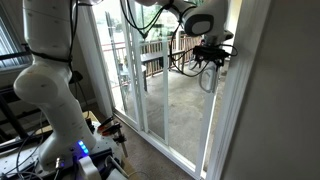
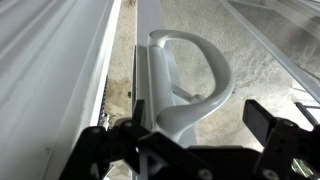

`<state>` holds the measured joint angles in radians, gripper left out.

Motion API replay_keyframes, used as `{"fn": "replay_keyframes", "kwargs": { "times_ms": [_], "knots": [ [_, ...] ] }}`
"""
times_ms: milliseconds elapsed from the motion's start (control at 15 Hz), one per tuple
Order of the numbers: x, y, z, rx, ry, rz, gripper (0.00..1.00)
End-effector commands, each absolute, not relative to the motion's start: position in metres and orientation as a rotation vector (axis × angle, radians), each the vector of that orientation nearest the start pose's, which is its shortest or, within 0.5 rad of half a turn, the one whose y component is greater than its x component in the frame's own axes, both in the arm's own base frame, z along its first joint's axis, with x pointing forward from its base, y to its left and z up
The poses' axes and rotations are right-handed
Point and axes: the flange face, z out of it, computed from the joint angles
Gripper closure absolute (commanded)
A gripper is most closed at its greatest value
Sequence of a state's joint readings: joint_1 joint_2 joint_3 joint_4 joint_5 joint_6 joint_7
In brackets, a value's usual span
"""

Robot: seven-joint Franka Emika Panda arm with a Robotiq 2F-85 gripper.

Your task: Open the door

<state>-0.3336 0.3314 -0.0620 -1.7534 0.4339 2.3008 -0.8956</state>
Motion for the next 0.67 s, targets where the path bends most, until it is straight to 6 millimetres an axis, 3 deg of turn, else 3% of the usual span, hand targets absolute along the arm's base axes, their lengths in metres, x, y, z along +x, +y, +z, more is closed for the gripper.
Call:
{"fn": "replay_keyframes", "kwargs": {
  "times_ms": [0, 600],
  "knots": [
    [0.621, -0.239, 0.405, -2.94, -0.394, -0.566, 0.0],
    [0.63, -0.209, 0.391, -2.995, -0.562, -0.5, 0.0]
  ]
}}
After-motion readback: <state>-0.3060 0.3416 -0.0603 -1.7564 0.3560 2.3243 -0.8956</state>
